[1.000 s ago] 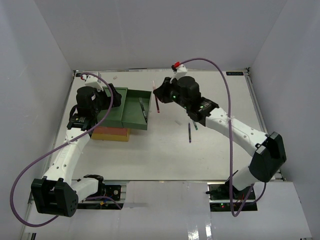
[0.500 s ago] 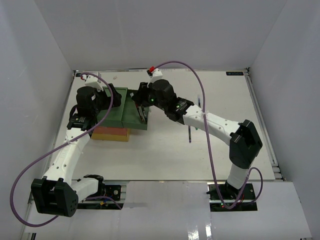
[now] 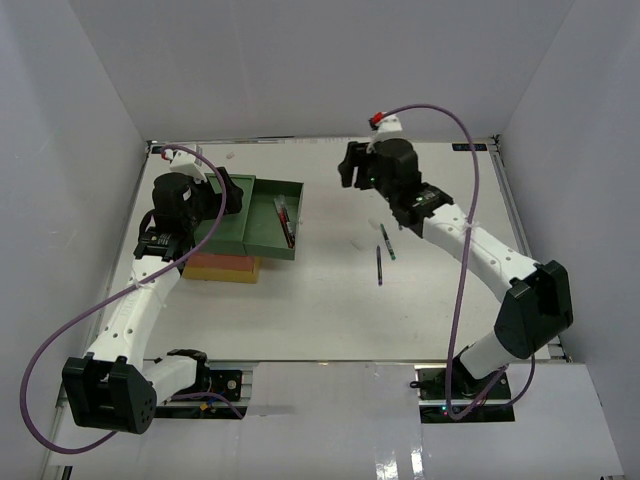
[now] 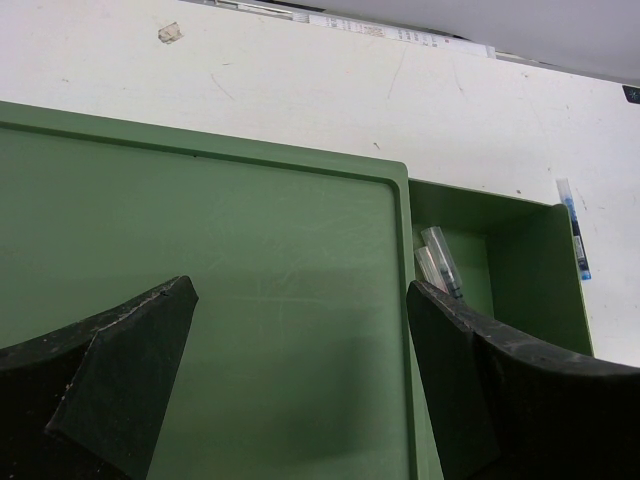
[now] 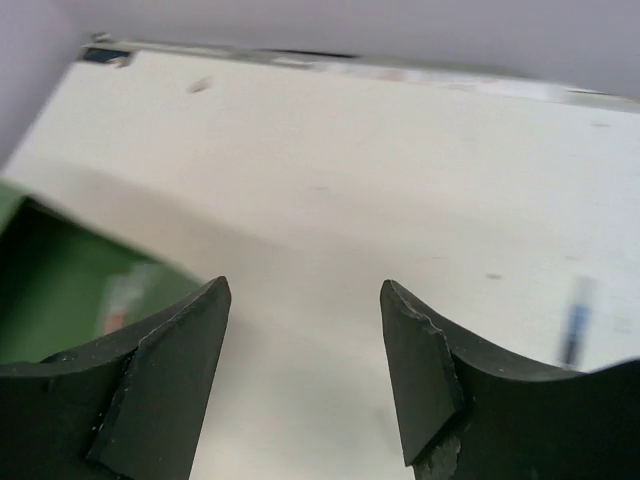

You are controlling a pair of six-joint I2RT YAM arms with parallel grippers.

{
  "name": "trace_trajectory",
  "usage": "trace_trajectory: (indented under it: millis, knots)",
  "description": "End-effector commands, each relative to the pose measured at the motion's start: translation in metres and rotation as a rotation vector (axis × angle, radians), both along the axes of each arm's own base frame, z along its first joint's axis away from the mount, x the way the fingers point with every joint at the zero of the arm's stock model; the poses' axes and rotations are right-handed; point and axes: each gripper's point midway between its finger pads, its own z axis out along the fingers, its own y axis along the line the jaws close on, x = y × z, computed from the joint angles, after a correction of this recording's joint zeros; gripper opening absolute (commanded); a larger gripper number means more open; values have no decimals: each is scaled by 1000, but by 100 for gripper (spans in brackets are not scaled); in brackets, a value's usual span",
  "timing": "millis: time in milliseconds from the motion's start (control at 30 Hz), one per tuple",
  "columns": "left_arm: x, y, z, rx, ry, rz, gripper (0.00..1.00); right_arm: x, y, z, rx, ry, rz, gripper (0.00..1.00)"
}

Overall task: Sort the stationery into containers
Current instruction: Place the pen in the drawer, then pick up the pen from the center of the board.

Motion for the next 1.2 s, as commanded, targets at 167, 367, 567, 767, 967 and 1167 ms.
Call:
trace_trajectory:
  millis: [167, 367, 567, 767, 967, 1167]
  knots:
    - [-2, -4, -2, -2, 7, -19, 98, 55, -149, -101, -272, 154, -254, 65]
    - [-2, -4, 0, -4, 1, -18, 98, 79, -178, -162, -306, 286, -295, 59]
    - [-3, -2, 2, -1, -4, -11, 98, 89, -178, -202, -338, 361, -293, 53]
    - [-3, -2, 2, 1, -6, -12, 98, 91, -179, -231, -354, 416, -289, 47]
    - [-3, -3, 1, -1, -2, -14, 98, 88, -185, -251, -354, 461, -294, 37]
    - [-3, -2, 1, -1, -3, -11, 98, 85, -186, -254, -356, 483, -287, 18]
